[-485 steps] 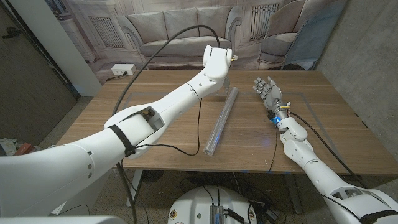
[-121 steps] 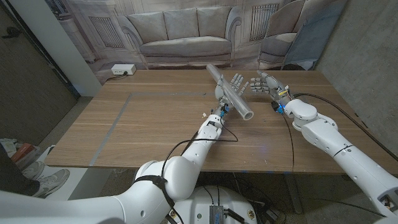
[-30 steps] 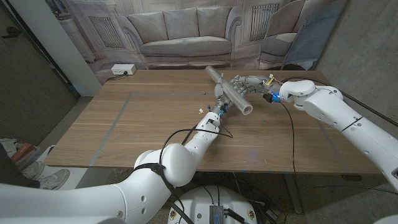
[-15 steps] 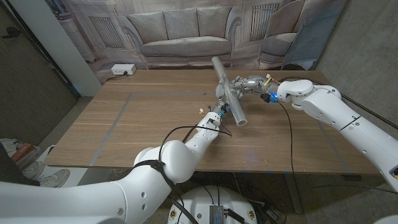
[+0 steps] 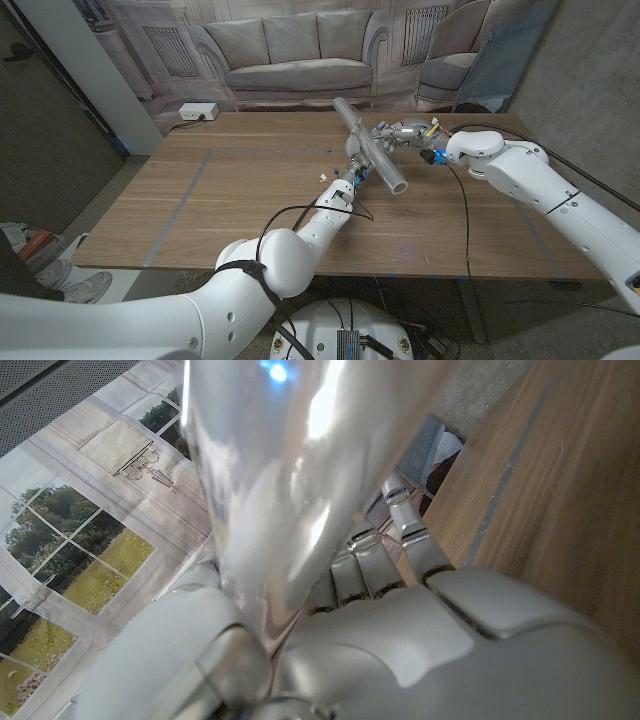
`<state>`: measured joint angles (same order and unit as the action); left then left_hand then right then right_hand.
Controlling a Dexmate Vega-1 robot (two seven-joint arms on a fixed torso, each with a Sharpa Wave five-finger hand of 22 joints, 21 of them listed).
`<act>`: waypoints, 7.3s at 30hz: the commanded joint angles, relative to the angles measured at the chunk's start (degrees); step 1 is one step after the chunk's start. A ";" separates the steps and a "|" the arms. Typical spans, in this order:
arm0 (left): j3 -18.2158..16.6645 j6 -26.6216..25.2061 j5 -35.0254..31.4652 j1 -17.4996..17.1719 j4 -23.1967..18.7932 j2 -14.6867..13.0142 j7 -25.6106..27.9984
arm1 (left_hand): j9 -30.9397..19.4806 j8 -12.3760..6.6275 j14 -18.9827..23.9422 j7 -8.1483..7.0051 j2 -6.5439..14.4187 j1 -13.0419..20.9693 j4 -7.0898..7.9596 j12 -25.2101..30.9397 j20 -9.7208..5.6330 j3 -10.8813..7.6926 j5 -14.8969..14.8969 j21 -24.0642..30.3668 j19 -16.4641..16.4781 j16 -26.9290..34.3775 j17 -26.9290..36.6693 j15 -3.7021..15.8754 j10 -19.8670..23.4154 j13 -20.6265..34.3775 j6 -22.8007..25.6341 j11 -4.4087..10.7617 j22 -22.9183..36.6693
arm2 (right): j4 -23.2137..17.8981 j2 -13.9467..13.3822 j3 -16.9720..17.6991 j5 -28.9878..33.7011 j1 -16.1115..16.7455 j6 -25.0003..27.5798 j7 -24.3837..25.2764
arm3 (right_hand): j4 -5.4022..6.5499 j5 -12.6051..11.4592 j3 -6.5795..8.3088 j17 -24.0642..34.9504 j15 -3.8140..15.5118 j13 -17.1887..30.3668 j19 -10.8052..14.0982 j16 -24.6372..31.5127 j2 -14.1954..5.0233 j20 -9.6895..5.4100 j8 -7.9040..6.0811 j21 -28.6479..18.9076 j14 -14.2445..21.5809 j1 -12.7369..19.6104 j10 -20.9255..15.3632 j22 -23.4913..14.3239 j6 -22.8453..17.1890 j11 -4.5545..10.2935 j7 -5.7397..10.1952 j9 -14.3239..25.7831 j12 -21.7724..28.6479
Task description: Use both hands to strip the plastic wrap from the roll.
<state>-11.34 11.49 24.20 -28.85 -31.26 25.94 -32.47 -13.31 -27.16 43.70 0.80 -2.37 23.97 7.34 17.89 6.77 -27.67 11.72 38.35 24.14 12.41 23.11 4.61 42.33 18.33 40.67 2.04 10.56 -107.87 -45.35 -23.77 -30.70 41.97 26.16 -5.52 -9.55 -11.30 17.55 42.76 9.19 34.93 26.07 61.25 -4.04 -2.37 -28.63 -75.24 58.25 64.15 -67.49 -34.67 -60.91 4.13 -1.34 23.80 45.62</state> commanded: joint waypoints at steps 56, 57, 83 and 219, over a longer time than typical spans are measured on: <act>-7.84 -13.13 7.86 4.89 7.37 0.01 -13.47 | -1.34 -0.33 3.05 -2.25 -0.85 2.81 -2.51 0.53 -2.05 1.43 0.69 -1.00 8.42 1.41 -3.19 2.62 0.04 -0.80 -4.37 1.98 0.00 | -4.56 4.77 8.39 -1.49 9.93 -5.52 16.09 | 1.30 0.05 -3.53 1.86 3.60 0.08 -1.21 1.61 -0.89 -1.30 0.28 -6.13 0.24 3.01 -0.48 6.81 -0.66 0.66 -0.09 1.12 1.27; -6.98 -13.50 8.67 4.34 6.46 0.01 -13.38 | -1.38 -0.57 3.14 -2.33 -0.94 2.73 -2.48 0.59 -2.09 1.52 0.65 -1.08 8.37 1.43 -3.17 2.63 0.10 -0.77 -3.89 2.01 0.00 | -4.56 4.84 8.48 -1.66 9.97 -5.45 16.15 | 1.31 0.05 -3.60 1.83 3.60 -0.12 -1.26 1.54 -0.94 -1.31 0.33 -6.29 0.16 3.04 -0.51 7.03 -0.59 0.65 0.09 1.14 1.18; 2.04 -18.58 12.61 -3.80 -7.47 -0.42 -5.46 | -3.70 -1.26 -1.89 -3.92 -6.19 1.89 -3.16 0.39 -0.46 6.04 1.09 -4.01 7.22 -0.91 -2.89 1.42 -3.83 0.20 -9.63 2.30 0.13 | -4.08 6.88 10.53 -1.14 10.86 -9.31 19.46 | 1.34 -0.06 -4.57 2.24 3.60 -0.30 -1.93 1.39 -1.27 -1.59 0.58 -8.73 0.21 3.47 -0.57 10.21 -0.83 0.74 0.03 1.36 1.46; -15.03 -9.22 -12.82 13.45 11.84 0.01 -2.87 | 0.34 6.22 -22.63 -13.24 -3.61 16.73 -12.26 -4.82 -0.62 12.15 3.11 -14.80 -1.44 -0.45 -11.88 1.44 -20.50 -5.46 -18.91 6.62 0.11 | -0.64 12.64 11.82 0.67 3.38 -9.72 26.06 | 1.58 -0.61 -6.97 4.16 3.74 -0.43 -3.28 -0.96 -1.81 -2.43 1.98 -14.25 0.69 3.64 -0.84 18.08 -1.60 0.97 0.31 1.90 1.31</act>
<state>-23.74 3.95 14.33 -17.88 -20.36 25.75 -36.25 -12.68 -20.40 20.42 -12.01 -6.43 40.15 -4.68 12.36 7.05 -15.52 14.85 24.18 23.82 11.54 11.18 2.37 19.68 12.89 21.15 8.18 10.55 -109.37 -33.28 -11.32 -30.17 46.16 16.33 20.46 -7.90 -11.75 10.82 46.79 9.33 34.40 23.08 60.54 -5.38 -2.66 -26.79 -89.20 58.99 67.44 -68.00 -16.49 -61.91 5.00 -1.12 25.38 47.00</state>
